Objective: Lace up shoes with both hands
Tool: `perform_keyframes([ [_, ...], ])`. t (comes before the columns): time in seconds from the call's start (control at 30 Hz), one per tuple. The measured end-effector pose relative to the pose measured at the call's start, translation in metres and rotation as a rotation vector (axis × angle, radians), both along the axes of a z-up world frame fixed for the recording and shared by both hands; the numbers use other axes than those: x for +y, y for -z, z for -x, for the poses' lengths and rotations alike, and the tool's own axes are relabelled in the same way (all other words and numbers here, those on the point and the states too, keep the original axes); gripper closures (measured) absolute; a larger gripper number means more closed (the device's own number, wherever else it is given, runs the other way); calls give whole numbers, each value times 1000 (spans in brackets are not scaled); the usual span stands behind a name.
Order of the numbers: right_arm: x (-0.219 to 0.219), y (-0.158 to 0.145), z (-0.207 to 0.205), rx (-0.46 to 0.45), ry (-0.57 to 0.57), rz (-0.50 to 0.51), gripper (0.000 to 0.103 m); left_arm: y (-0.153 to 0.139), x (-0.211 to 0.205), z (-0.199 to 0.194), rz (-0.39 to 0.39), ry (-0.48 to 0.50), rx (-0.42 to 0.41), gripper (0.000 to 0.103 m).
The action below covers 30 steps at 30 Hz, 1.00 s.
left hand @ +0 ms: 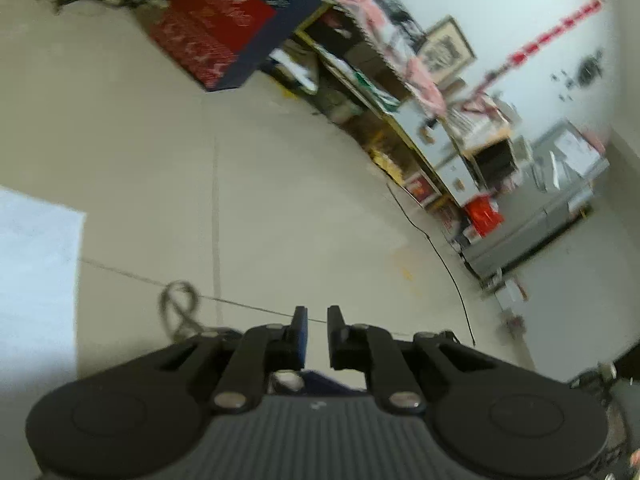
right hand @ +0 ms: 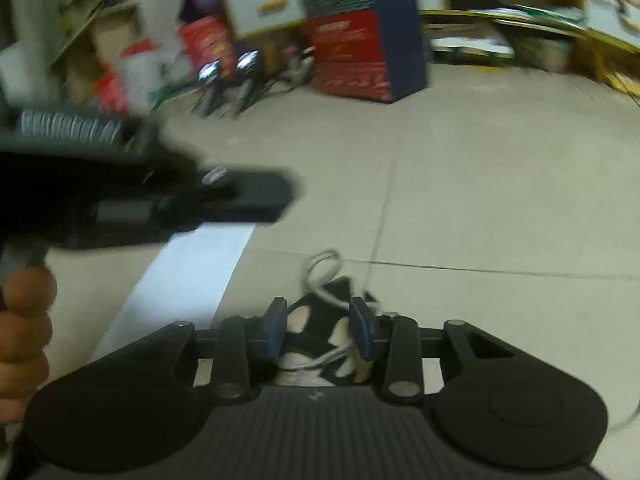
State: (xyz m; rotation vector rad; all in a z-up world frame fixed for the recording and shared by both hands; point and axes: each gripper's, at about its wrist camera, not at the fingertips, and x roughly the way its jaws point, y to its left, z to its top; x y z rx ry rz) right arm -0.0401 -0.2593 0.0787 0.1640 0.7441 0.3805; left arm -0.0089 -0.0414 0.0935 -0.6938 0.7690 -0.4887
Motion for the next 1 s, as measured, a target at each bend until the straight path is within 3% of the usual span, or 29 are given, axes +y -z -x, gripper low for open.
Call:
perform_keyframes([
  [0.1, -30, 2, 4, 64, 107, -82, 64, 11, 16, 5, -26, -33, 50, 94],
  [0.2, -48, 10, -1, 127, 163, -189, 64, 12, 10, 12, -134, 18, 57, 91],
  [0.27, -47, 15, -9, 170, 168, -244, 64, 8, 0, 20, -200, 87, 33, 76],
  [0.33, -44, 19, -16, 193, 161, -259, 64, 1, -12, 30, -265, 174, -17, 53],
  [0.37, -41, 20, -18, 189, 151, -238, 66, -2, -19, 35, -315, 217, -47, 50],
  [0.4, -38, 21, -20, 185, 141, -218, 86, -6, -26, 39, -367, 259, -76, 45],
  [0.43, -35, 21, -16, 175, 148, -191, 100, -8, -35, 40, -433, 295, -94, 41],
  [0.5, -38, 16, -3, 137, 170, -208, 100, -1, -53, 41, -586, 347, -100, 41],
  [0.6, -40, 4, 11, 73, 169, -247, 100, 15, -64, 34, -625, 374, -39, 44],
  [0.7, -38, -8, 21, 10, 148, -282, 100, 28, -72, 38, -724, 351, -30, 43],
  [0.83, -42, 2, 18, 37, 169, -468, 100, 40, -66, 35, -677, 278, 70, 53],
  [1.0, -55, 1, 23, 66, 239, -630, 100, 42, -73, 39, -721, 250, 54, 54],
])
